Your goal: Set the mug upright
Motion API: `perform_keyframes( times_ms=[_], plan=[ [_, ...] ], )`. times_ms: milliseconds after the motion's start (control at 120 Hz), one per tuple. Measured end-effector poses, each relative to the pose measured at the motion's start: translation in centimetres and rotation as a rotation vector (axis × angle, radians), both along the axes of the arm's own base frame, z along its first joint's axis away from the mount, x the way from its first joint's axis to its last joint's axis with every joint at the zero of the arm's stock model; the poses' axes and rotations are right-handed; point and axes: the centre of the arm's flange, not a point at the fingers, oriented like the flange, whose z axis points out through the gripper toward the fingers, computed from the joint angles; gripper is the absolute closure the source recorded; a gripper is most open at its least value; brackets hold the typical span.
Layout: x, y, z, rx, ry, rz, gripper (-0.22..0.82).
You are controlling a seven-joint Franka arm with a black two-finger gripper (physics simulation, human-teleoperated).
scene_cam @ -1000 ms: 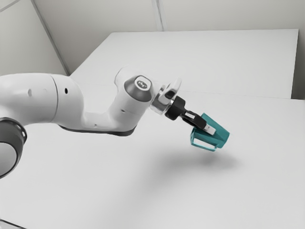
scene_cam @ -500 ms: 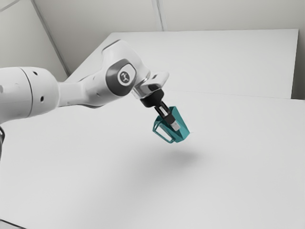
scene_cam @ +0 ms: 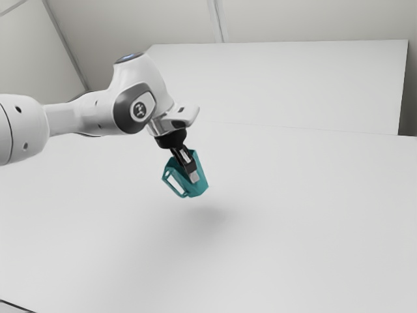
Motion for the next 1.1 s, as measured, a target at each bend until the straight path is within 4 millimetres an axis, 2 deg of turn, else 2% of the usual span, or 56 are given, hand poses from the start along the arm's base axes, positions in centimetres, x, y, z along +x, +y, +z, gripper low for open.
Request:
perform_keyframes(
  times_ms=[175,508,775,1100],
  plan=[
    [-1.6,2.4,-0.5,0.045,0.025,0.058,0.76],
    [-4.7,3.3,-2.0,0.155,0.05,0.085,0.76],
    [-5.7,4.1,-3.3,0.268,0.04,0.117,0.76],
    [-5.7,4.4,-4.6,0.325,-0.019,0.177,0.76]
  ],
)
